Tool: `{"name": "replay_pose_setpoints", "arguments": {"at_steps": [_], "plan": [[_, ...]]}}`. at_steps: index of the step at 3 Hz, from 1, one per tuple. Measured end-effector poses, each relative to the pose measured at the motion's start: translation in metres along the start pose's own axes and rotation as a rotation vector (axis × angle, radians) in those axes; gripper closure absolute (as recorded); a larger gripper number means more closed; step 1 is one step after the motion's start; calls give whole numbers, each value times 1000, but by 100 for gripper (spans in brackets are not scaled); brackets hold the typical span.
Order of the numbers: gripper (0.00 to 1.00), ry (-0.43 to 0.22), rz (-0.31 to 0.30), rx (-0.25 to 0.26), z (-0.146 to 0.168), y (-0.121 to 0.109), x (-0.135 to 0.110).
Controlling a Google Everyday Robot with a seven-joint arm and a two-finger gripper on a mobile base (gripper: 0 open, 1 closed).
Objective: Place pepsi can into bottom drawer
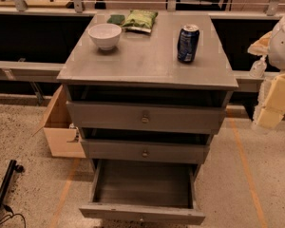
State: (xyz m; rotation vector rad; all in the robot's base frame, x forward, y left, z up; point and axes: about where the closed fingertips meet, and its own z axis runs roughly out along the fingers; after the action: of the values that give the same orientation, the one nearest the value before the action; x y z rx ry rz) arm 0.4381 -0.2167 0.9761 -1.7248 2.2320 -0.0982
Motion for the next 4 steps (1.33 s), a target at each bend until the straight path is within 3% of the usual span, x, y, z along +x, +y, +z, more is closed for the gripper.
{"name": "replay_pose_setpoints", "arguments": {"at_steps": [1,2,3,4], "plan": [[0,0,0,0,0,0,0],[0,-29,167,84,8,-44,3],[0,-182,400,179,19,-104,12],[0,-378,528,241,34,-166,-8]]}}
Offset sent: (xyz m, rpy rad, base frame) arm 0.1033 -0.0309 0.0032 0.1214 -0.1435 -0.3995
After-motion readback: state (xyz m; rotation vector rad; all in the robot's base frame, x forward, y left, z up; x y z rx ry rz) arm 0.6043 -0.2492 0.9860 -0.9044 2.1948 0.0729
